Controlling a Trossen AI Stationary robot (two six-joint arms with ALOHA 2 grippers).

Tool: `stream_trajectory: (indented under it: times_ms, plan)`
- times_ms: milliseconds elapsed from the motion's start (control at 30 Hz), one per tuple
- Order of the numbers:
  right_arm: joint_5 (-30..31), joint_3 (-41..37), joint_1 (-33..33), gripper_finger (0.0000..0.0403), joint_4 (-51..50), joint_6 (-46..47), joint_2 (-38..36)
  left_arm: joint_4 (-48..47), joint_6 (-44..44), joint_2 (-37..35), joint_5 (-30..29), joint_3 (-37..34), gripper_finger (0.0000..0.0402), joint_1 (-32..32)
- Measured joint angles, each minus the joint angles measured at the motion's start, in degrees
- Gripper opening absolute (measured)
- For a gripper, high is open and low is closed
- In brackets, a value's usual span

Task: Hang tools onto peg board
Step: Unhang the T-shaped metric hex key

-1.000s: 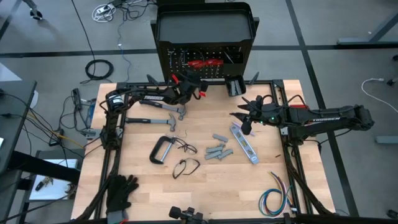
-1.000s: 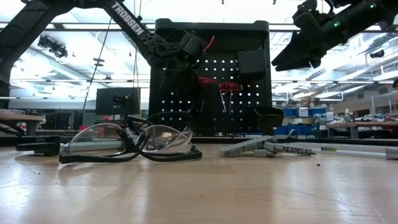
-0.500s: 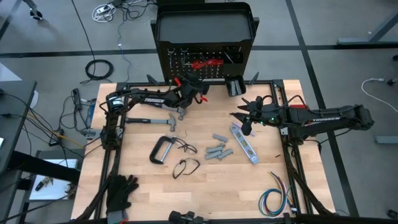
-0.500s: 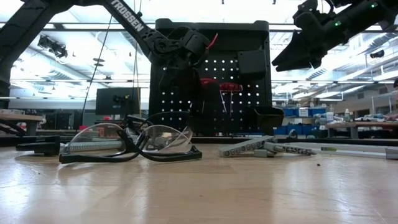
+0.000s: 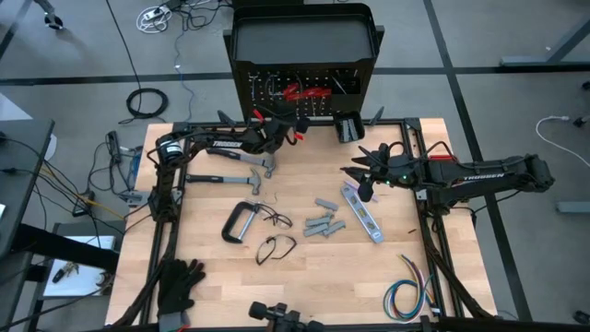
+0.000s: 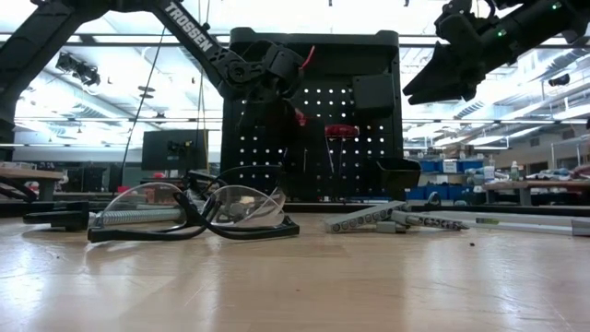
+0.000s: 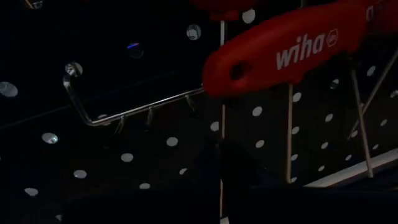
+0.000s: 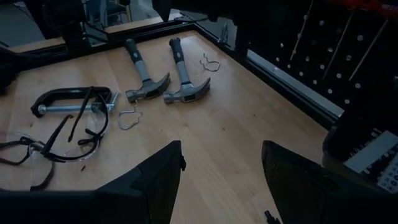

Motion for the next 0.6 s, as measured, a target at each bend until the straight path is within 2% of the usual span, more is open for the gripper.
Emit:
stream_trajectory:
  times_ms: [300,600]
  plan:
    - [0.0,0.0,0.0,0.0229,-0.1,0.2,0.0,-0.6,0.2,-0.8,-3.1,0.0,0.0,-1.4]
    - [0.0,0.0,0.0,0.0229,-0.4,0.2,0.0,-7.0,-2.6,-2.0,-4.2,0.0,0.0,-2.7]
